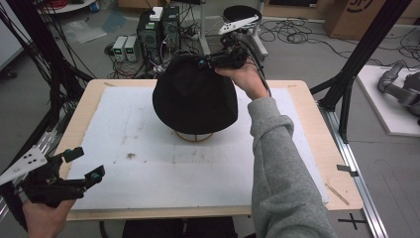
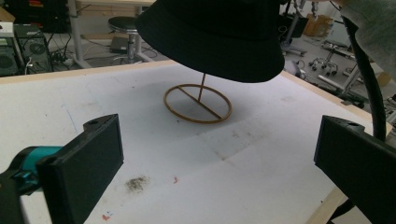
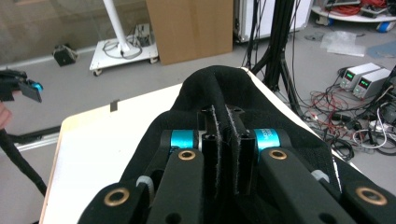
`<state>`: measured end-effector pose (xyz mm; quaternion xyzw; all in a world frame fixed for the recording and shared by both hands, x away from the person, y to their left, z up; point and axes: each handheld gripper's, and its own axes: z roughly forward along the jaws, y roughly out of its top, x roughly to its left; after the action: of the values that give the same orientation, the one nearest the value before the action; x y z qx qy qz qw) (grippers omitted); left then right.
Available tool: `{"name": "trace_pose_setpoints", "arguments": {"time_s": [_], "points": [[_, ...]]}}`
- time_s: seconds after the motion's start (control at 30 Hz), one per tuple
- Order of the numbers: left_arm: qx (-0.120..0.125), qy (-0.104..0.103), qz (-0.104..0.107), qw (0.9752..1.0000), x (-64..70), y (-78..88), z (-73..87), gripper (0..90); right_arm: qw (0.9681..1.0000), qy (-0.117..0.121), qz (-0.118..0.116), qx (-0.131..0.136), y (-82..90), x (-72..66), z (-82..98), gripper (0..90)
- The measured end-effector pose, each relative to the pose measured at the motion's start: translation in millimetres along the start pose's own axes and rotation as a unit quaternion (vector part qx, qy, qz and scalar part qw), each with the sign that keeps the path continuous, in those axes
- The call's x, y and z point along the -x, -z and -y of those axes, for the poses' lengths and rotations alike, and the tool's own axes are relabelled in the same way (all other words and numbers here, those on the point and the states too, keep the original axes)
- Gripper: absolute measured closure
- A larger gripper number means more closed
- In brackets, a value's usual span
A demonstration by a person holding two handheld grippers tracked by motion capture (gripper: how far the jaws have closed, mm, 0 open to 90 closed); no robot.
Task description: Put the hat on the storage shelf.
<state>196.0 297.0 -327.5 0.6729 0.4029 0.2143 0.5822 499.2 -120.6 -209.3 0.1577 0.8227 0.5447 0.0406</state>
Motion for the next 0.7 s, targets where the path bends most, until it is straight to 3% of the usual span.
{"name": "trace_pose_setpoints", "arguments": {"time_s": [0.33,0.43,0.6,0.63,0.67,0.7], "points": [[-0.004,-0.003,0.002,1.0,1.7,-2.8,1.0,1.7,0.9998,0.004,0.017,-0.002,-4.7,-2.7,-2.3,83.4],[-0.003,-0.002,-0.001,1.0,1.2,-2.8,1.2,1.7,0.9995,0.001,0.03,0.003,-2.8,-3.4,-2.8,70.1],[-0.002,0.001,-0.005,1.0,-0.5,-3.3,2.4,1.7,0.9977,-0.027,0.06,0.017,4.4,-4.5,-2.8,31.9],[-0.002,0.002,-0.005,1.0,-1.0,-3.5,2.7,1.7,0.9977,-0.027,0.06,0.017,4.4,-4.5,-2.8,31.9],[-0.002,0.003,-0.007,1.0,-1.6,-3.9,2.8,1.7,0.9962,-0.03,0.079,0.021,10.1,-7.5,-3.7,21.1],[-0.002,0.004,-0.009,0.9999,-2.9,-4.0,2.3,1.7,0.9957,-0.034,0.083,0.022,12.3,-8.9,-4.0,16.2]]}}
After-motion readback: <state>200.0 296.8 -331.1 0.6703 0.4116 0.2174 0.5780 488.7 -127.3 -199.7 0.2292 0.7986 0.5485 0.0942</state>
